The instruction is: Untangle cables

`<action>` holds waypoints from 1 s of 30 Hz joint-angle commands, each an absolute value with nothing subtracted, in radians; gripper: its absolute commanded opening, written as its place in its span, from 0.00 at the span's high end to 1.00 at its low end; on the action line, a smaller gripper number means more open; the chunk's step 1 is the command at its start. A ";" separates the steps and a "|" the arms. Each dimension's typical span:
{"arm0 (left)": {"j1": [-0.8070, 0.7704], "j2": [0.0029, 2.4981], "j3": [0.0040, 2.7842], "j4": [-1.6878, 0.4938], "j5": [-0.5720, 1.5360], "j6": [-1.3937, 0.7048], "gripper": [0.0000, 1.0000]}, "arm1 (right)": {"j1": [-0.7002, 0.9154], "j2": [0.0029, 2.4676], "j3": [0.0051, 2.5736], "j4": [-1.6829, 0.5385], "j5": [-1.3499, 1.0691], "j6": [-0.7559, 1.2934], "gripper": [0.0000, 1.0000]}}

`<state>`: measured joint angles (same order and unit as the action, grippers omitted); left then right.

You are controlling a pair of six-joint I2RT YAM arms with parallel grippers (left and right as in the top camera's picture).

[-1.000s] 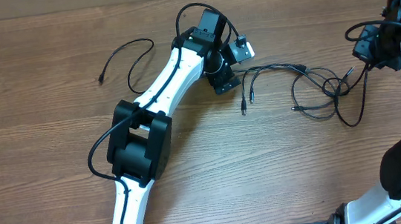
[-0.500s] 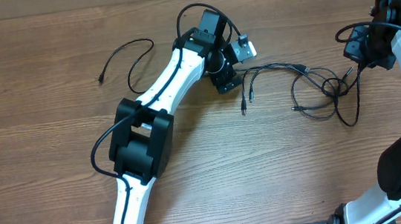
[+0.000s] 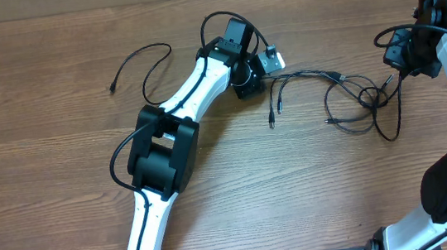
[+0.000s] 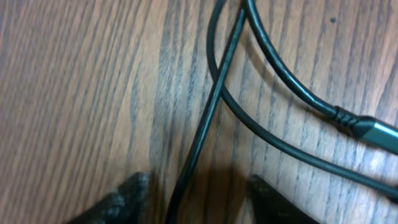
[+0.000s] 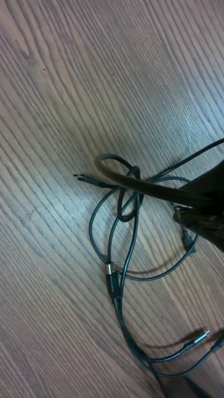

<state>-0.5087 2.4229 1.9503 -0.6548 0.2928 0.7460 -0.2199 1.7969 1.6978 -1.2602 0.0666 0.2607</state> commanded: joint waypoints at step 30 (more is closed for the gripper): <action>-0.409 2.306 2.117 -0.740 -0.303 0.312 0.95 | -0.214 1.763 1.716 -1.257 0.066 0.257 0.96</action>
<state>-0.4595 2.3955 2.0842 -0.7273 -0.2260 0.4145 -0.2199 1.7969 1.6978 -1.2648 0.0662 0.2607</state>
